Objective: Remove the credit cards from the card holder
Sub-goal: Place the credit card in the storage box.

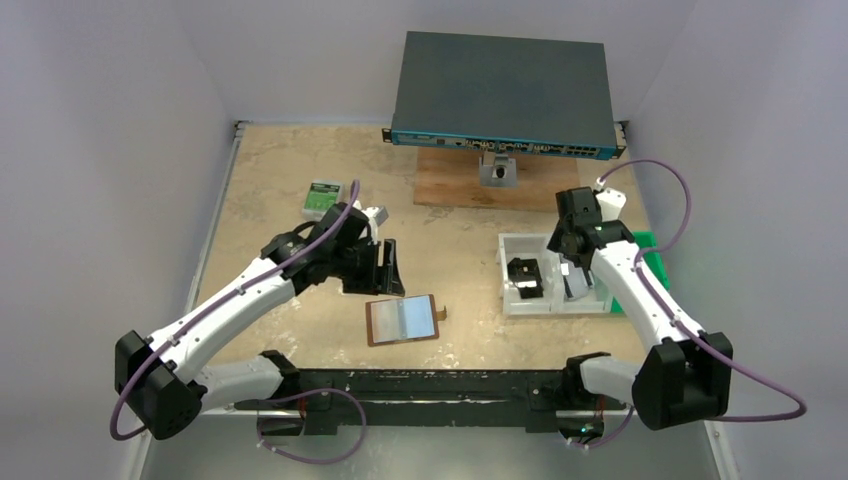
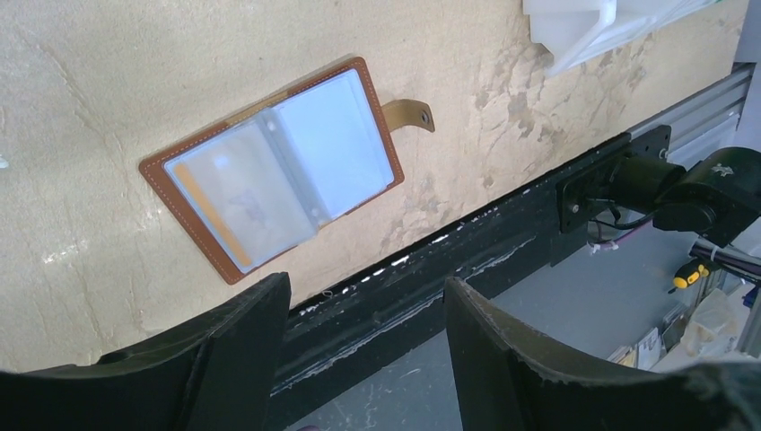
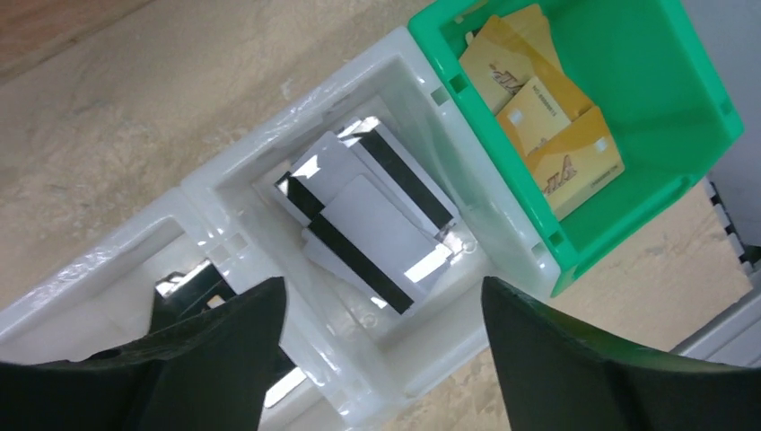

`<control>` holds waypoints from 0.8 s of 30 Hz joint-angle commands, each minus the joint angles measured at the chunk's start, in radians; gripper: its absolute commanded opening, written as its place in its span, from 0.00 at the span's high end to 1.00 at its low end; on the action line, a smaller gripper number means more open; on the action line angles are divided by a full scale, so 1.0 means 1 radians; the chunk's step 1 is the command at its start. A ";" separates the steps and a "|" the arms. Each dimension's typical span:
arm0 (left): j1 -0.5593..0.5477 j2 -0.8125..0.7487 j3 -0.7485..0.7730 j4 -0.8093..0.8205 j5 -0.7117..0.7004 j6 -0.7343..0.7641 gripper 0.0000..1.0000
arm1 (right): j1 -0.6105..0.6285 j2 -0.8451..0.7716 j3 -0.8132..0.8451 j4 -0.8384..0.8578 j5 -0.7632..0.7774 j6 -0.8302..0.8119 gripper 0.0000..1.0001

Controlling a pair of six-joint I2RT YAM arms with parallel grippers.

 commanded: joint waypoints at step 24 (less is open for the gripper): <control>0.145 -0.093 -0.149 -0.117 -0.228 -0.121 0.36 | 0.687 0.014 0.005 0.317 -0.326 0.247 0.11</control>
